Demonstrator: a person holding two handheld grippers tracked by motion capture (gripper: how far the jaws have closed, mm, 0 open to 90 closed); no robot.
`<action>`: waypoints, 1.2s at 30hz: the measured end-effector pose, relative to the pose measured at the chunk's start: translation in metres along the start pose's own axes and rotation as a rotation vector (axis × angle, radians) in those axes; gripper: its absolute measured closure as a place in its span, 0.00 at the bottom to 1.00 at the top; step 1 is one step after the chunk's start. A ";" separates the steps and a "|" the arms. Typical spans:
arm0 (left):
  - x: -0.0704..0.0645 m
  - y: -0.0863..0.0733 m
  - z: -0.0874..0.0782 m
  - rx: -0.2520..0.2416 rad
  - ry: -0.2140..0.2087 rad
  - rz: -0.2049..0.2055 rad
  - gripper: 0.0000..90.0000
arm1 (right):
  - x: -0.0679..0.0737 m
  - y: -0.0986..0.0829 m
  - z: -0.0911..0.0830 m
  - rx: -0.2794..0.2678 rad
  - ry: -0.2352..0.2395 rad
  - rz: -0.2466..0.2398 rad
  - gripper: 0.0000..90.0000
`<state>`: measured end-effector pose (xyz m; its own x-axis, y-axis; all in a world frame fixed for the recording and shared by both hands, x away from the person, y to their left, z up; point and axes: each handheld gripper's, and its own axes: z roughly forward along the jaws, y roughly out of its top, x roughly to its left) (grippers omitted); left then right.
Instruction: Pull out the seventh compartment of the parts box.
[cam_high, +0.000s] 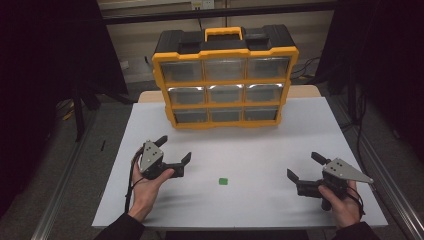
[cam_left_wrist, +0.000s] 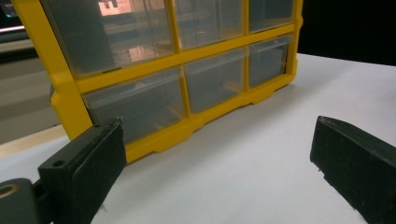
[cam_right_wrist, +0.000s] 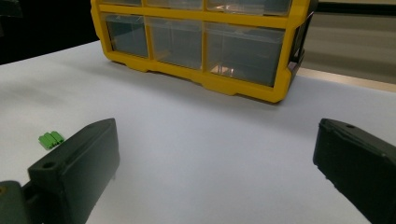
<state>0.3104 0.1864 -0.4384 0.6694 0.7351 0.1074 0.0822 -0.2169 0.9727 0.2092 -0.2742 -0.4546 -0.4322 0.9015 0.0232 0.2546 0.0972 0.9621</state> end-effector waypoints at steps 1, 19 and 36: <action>0.000 0.000 0.000 0.000 0.000 0.000 0.04 | 0.000 0.000 0.000 -0.003 -0.004 0.002 0.00; 0.002 0.009 0.037 -0.007 -0.047 0.114 0.03 | 0.001 0.000 0.001 0.002 0.008 -0.007 0.00; 0.020 0.026 0.062 -0.022 -0.019 0.261 0.03 | 0.002 0.000 0.001 0.001 0.013 -0.010 0.00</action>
<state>0.3717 0.1551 -0.4233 0.6793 0.6443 0.3513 -0.1110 -0.3830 0.9171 0.2091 -0.2724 -0.4549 -0.4461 0.8948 0.0171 0.2514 0.1070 0.9619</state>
